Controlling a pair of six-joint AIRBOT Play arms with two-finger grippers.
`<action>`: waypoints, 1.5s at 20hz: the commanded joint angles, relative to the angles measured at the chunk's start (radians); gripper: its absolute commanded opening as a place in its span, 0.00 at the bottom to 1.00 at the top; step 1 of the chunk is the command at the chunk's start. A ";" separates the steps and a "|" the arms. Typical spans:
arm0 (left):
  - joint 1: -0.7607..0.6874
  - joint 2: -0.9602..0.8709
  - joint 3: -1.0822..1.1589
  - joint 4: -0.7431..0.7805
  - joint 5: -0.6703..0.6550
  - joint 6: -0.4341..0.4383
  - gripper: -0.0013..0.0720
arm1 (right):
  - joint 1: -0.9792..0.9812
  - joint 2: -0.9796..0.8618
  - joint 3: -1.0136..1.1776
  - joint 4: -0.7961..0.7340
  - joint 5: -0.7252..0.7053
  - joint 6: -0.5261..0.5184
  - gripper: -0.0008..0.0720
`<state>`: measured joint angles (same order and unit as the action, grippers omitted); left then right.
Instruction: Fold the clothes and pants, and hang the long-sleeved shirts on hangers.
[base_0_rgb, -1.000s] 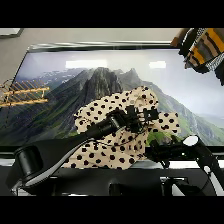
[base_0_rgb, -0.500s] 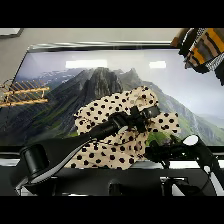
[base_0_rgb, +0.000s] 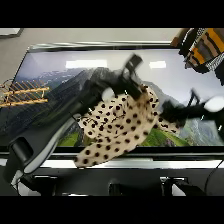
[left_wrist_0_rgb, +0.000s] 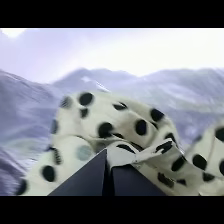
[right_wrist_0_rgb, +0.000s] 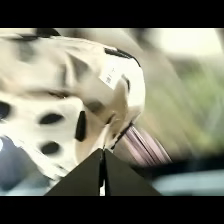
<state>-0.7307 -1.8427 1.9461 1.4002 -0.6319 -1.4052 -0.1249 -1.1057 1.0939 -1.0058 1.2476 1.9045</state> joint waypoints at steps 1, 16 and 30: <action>0.127 0.036 0.171 -0.002 -0.151 -0.047 0.04 | 0.076 -0.170 0.459 -0.019 -0.016 -0.037 0.04; 0.280 0.616 0.122 0.141 -0.691 -0.535 0.04 | 0.487 -0.129 1.044 -0.357 0.129 -0.184 0.04; 0.028 0.648 -0.859 -0.071 -0.391 -0.979 0.04 | 0.643 0.111 -0.030 -0.609 0.024 0.088 0.04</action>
<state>-0.6716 -1.2015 1.3174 1.4601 -1.2312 -2.2929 0.5079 -1.0843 1.3350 -1.6012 1.3808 1.8797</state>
